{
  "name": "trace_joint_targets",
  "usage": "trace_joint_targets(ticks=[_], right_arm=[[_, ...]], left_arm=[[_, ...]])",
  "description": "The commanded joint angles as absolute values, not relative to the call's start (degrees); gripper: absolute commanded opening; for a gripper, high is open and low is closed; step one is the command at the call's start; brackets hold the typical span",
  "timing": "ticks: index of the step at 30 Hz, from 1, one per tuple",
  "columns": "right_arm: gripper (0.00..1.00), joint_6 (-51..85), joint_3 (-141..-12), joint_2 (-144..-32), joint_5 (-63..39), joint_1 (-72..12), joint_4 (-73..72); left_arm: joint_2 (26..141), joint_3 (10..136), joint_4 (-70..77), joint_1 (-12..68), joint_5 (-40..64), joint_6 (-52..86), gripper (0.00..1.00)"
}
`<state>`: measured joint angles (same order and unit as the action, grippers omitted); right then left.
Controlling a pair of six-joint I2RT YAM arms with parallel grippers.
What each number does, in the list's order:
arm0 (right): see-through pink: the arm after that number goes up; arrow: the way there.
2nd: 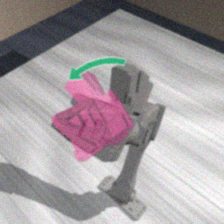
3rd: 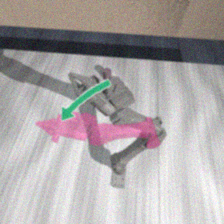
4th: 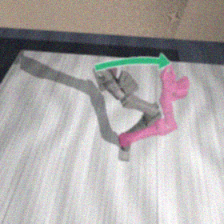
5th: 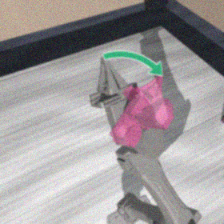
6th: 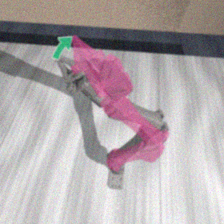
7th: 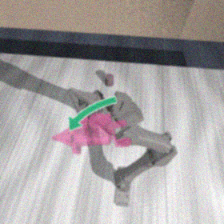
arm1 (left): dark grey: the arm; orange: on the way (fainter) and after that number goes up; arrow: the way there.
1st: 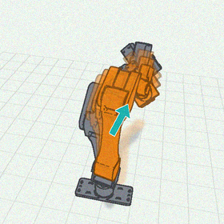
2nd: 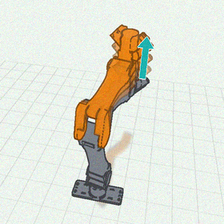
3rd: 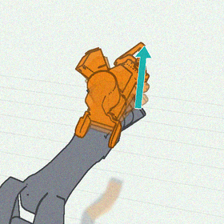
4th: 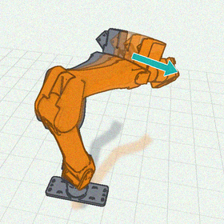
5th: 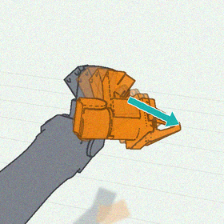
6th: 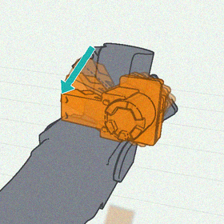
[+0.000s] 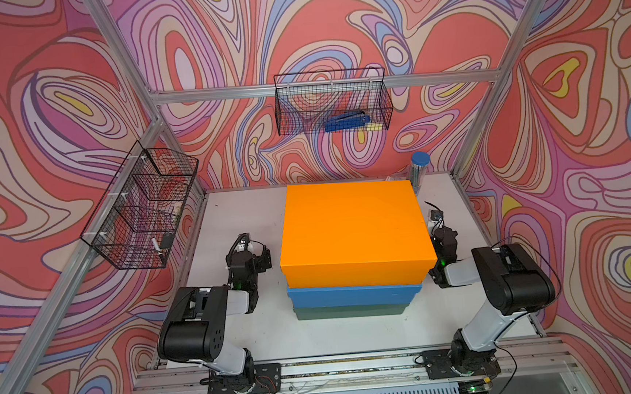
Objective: Stack the shoeboxes
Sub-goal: Reset both arms
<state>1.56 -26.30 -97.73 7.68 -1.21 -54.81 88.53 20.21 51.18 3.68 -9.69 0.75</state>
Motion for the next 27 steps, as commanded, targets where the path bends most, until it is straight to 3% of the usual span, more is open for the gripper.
trace_joint_targets(ticks=[1,23,27], right_arm=[[0.98,1.50,-28.10,-98.61,7.11,-1.27,-53.03],[0.98,1.57,-26.80,-97.73,7.02,-1.05,-54.77],[0.89,1.50,-26.81,-97.82,6.90,-0.98,-54.69]], left_arm=[[88.67,20.76,53.42,3.34,-8.80,-0.39,1.00],[88.44,21.11,52.10,3.25,-8.43,-0.23,1.00],[88.44,21.12,52.12,3.25,-8.39,-0.26,1.00]])
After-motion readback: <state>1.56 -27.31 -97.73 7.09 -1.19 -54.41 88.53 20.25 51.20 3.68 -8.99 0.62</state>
